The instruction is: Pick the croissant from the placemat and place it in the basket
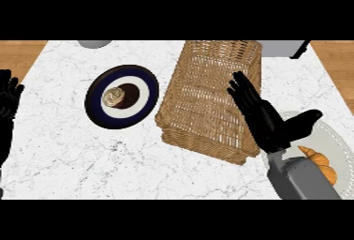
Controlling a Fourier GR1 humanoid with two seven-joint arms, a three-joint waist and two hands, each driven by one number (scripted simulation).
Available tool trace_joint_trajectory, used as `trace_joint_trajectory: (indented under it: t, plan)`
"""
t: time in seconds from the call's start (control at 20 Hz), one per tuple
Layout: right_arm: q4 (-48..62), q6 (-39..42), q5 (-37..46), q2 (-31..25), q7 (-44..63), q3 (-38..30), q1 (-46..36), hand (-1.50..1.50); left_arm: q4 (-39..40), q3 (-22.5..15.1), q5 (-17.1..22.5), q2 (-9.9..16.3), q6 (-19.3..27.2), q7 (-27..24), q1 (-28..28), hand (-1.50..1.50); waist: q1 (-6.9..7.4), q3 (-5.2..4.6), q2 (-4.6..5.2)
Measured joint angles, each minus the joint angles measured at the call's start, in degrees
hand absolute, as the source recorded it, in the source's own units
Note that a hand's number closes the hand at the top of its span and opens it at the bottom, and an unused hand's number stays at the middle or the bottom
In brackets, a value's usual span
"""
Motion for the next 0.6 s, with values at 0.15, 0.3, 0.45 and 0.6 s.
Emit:
trace_joint_trajectory:
  t: [0.15,0.3,0.45,0.6]
  plan:
    - [-0.37,4.12,-0.29,-3.0,-1.88,-2.35,1.4,1.5,-0.72,-0.84,-2.08,-0.24,-0.87,-0.96,-0.04,0.0,-0.08,-0.17,1.42]
    - [0.55,10.36,-0.28,-7.47,-5.81,-4.49,3.57,1.5,-0.22,-3.13,-4.41,0.27,-2.78,-0.97,-1.87,0.0,-0.51,-0.22,2.18]
    - [-0.56,9.26,-5.28,-2.75,-8.93,-7.54,5.9,1.5,1.04,-4.78,-4.85,-0.03,-4.46,-0.9,-2.45,0.0,-2.15,0.09,2.25]
    - [-3.35,4.31,0.44,0.39,-11.41,-4.05,9.79,-1.5,4.1,-6.43,-6.54,-1.42,-6.09,-1.62,-4.72,0.0,-1.58,-0.15,2.5]
